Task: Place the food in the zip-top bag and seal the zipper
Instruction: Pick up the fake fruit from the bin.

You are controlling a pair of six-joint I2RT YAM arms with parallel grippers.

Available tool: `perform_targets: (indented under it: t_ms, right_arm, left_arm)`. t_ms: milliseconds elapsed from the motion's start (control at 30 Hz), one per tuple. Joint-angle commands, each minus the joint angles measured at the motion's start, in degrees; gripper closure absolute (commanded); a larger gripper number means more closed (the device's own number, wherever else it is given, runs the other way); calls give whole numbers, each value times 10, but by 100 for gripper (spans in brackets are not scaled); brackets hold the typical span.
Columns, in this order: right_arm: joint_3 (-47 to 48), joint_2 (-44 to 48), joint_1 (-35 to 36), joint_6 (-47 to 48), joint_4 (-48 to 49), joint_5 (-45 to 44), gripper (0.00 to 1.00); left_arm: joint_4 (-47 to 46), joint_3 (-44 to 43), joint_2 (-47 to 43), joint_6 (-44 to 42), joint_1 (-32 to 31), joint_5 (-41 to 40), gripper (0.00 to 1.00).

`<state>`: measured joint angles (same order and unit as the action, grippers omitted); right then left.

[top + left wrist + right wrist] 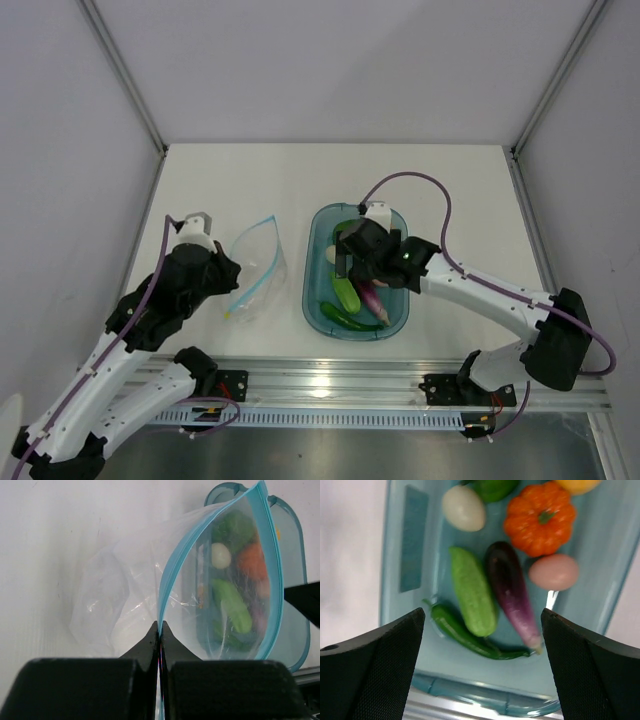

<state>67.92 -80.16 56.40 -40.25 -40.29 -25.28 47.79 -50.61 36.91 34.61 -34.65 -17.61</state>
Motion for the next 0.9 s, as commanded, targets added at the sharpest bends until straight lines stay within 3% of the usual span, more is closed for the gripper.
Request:
perform_targets:
  t_ms: [0,233,500,867]
  right_arm:
    - [-5,-18,-66,63,12,36,1]
    - [9,-99,-112,95,27,-6,1]
    - [72,-225,-125,127,60,-29,1]
    - [66,-269,-173,141,134,38,1]
  left_arm:
    - [-38,8,-14,-5,-2,17,99]
    - [-77,43,-42,-20,-2,67,99]
    - [-58,39,-47,-32,-2,61,99]
    - [-60,35,-44,-45,-2,68,99]
